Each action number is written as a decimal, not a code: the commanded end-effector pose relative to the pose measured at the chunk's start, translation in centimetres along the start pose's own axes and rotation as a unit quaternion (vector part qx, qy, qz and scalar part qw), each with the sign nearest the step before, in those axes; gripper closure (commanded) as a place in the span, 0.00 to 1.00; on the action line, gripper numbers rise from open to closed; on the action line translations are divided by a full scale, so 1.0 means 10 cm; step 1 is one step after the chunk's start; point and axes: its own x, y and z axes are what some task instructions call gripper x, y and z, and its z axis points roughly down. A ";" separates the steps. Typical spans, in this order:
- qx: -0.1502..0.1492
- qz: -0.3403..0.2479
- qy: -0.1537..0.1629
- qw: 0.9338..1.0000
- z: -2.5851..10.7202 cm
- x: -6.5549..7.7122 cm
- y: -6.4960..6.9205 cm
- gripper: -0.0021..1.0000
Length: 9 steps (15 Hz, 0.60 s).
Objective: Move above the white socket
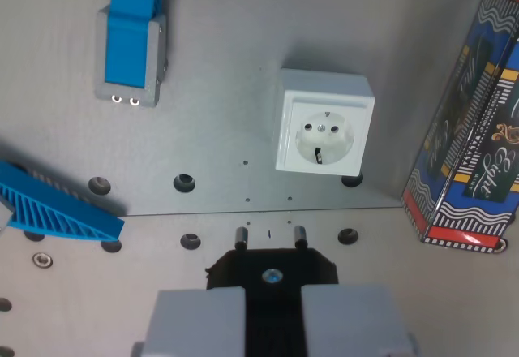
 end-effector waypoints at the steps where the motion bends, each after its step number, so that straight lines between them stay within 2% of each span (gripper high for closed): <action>1: 0.005 0.024 0.046 0.999 0.14 -0.05 0.05 1.00; 9: 0.006 0.040 0.041 0.998 0.53 -0.14 0.14 1.00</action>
